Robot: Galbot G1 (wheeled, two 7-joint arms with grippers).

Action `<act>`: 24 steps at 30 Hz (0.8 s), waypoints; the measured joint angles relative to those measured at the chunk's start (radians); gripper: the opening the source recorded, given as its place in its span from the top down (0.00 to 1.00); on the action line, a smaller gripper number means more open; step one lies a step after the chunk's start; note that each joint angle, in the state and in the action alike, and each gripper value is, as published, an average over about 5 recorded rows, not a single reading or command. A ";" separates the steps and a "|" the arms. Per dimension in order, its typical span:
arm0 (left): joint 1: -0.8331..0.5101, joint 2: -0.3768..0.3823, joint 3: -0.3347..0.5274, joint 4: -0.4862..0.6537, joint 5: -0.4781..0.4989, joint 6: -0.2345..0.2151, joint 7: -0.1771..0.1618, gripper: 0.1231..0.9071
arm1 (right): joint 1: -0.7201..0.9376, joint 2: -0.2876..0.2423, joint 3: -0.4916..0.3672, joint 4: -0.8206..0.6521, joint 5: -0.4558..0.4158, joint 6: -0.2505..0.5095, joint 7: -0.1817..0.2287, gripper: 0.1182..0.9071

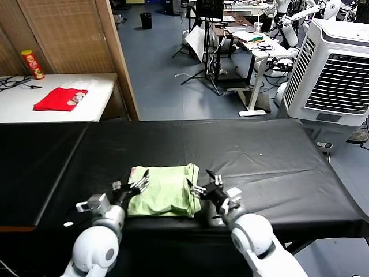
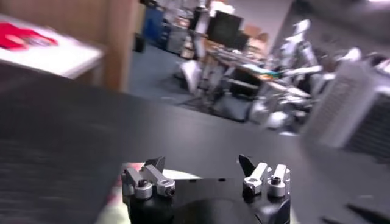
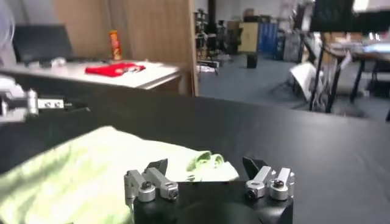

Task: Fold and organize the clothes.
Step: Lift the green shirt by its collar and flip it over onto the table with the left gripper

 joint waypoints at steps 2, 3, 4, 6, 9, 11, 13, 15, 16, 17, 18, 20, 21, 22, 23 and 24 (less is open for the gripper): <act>0.010 -0.001 -0.018 0.014 0.001 -0.008 0.012 0.14 | -0.001 0.001 -0.011 -0.016 -0.062 0.013 0.003 0.14; 0.013 -0.001 -0.025 0.022 0.000 -0.013 0.017 0.14 | -0.002 0.003 -0.014 -0.022 -0.086 0.022 0.009 0.14; 0.015 -0.002 -0.031 0.029 -0.001 -0.017 0.022 0.14 | -0.004 0.004 -0.014 -0.026 -0.102 0.031 0.015 0.14; 0.018 -0.003 -0.044 0.046 -0.006 -0.026 0.031 0.14 | -0.008 0.009 -0.012 -0.028 -0.108 0.054 0.034 0.14; 0.020 -0.005 -0.060 0.070 -0.028 -0.040 0.045 0.14 | -0.014 0.017 0.001 -0.017 -0.064 0.100 0.060 0.14; 0.022 -0.008 -0.071 0.084 -0.060 -0.048 0.055 0.14 | -0.019 0.020 0.012 -0.002 -0.015 0.123 0.073 0.14; 0.024 -0.011 -0.082 0.096 -0.099 -0.056 0.064 0.14 | -0.026 0.020 0.025 0.018 0.034 0.136 0.080 0.14; 0.026 -0.015 -0.094 0.109 -0.141 -0.061 0.071 0.14 | -0.035 0.017 0.039 0.039 0.070 0.144 0.080 0.14; 0.026 -0.018 -0.101 0.114 -0.162 -0.062 0.074 0.14 | -0.040 0.014 0.046 0.049 0.082 0.147 0.080 0.14; 0.027 -0.020 -0.107 0.120 -0.186 -0.062 0.075 0.14 | -0.045 0.011 0.052 0.059 0.090 0.150 0.079 0.14; 0.028 -0.023 -0.114 0.125 -0.212 -0.063 0.076 0.14 | -0.049 0.009 0.058 0.068 0.096 0.151 0.079 0.14; 0.029 -0.029 -0.128 0.131 -0.270 -0.061 0.077 0.14 | -0.058 0.005 0.068 0.082 0.101 0.152 0.079 0.14; 0.030 -0.031 -0.135 0.132 -0.301 -0.059 0.077 0.14 | -0.062 0.005 0.073 0.087 0.103 0.152 0.078 0.14; 0.031 -0.033 -0.141 0.132 -0.331 -0.056 0.077 0.14 | -0.065 0.004 0.076 0.091 0.103 0.152 0.078 0.14; 0.032 -0.036 -0.147 0.133 -0.361 -0.051 0.076 0.14 | -0.068 0.005 0.079 0.096 0.104 0.152 0.078 0.14; 0.033 -0.038 -0.153 0.133 -0.390 -0.047 0.075 0.14 | -0.070 0.006 0.081 0.100 0.105 0.152 0.078 0.14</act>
